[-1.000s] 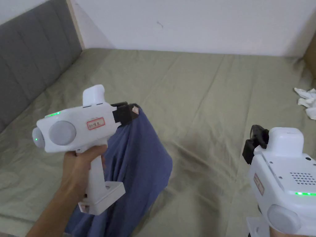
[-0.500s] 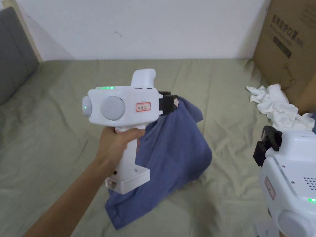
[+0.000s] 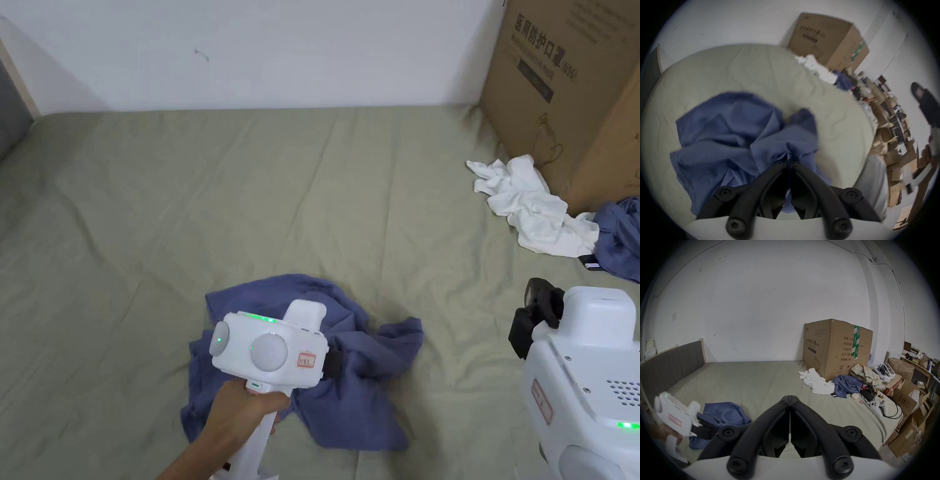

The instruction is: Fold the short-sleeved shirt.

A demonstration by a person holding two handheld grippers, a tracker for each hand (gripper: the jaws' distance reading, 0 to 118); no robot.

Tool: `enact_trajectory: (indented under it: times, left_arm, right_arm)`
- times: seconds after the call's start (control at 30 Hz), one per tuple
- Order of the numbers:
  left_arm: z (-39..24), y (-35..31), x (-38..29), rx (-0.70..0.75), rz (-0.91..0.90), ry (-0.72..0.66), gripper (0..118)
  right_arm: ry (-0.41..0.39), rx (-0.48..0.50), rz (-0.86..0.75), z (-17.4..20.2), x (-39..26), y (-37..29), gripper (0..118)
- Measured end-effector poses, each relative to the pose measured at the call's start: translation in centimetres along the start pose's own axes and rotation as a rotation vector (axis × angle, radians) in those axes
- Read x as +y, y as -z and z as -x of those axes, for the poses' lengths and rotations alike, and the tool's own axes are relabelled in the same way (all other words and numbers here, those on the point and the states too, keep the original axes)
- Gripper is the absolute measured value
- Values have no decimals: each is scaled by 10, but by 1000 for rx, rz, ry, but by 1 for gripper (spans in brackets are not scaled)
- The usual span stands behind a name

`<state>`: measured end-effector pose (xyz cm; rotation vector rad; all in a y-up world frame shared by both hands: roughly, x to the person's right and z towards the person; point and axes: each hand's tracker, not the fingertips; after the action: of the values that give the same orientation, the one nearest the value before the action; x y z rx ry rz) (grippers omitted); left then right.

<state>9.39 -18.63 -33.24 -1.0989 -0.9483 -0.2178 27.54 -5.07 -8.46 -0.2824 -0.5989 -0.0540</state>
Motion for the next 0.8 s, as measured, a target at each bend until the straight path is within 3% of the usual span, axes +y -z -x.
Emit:
enact_trajectory:
  times: [0.1,0.2,0.33,0.4,0.57,0.8]
  left_arm:
    - [12,17,-13,20,31,-66,18]
    - [13,12,-13,-13,-10,-122,42]
    - [5,-16,-3,-10,-51,-151,99]
    - [3,-41,2,-56,-161,-168,112]
    - [1,-113,17,-26,-422,-149,118]
    - [13,-187,24,233,-701,-58,118]
  right_arm:
    - [-5,10,12,4,-4,1,3]
    - [-10,19,20,7,-4,3,3]
    - [-16,22,11,10,2,2,3]
    - [-18,23,-1,11,7,1,3]
    - [-15,25,-44,16,22,-5,4]
    - [-19,38,-101,24,38,-13,4]
